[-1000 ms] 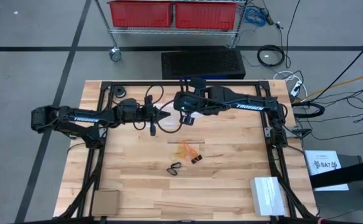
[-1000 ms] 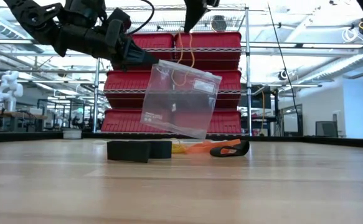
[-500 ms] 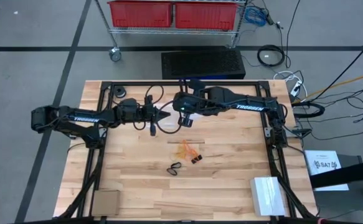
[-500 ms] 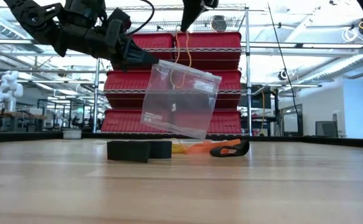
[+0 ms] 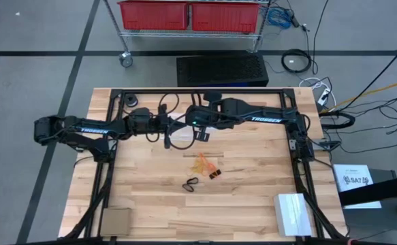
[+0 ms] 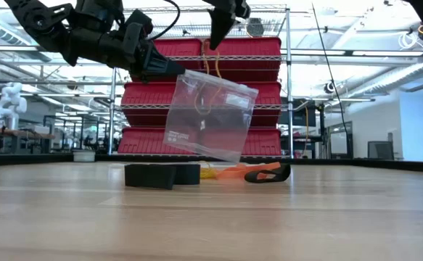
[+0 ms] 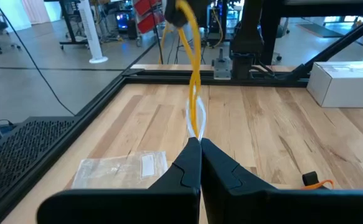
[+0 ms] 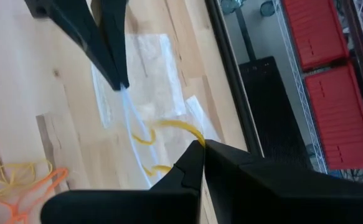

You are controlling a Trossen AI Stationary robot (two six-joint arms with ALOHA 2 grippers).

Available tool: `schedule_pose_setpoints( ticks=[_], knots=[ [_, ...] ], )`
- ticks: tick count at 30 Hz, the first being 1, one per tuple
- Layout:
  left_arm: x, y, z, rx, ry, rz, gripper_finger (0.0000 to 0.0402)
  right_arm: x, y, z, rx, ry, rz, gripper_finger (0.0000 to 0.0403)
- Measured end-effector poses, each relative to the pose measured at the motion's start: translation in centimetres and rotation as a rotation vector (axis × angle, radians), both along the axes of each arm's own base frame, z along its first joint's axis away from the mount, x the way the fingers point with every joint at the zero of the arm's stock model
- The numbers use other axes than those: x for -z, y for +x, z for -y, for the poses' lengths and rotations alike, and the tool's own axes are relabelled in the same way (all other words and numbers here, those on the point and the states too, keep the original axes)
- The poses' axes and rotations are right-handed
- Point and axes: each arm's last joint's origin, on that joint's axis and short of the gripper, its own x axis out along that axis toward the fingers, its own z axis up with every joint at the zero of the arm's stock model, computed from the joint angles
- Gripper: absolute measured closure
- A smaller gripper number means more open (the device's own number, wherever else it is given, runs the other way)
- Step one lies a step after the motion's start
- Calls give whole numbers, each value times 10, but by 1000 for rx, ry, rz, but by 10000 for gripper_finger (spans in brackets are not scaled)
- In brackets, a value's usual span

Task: Sort rubber bands
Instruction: Put the yellow rubber band into the right transparent zip lock bag

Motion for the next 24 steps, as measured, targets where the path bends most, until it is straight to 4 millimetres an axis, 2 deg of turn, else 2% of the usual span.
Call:
schedule_pose_setpoints(
  ticks=[17,24],
  knots=[
    [0,0,0,0,0,0,400,32,13,2,2,40,-117,403],
    [0,0,0,2,0,1,400,35,15,8,-14,75,-121,403]
  ],
)
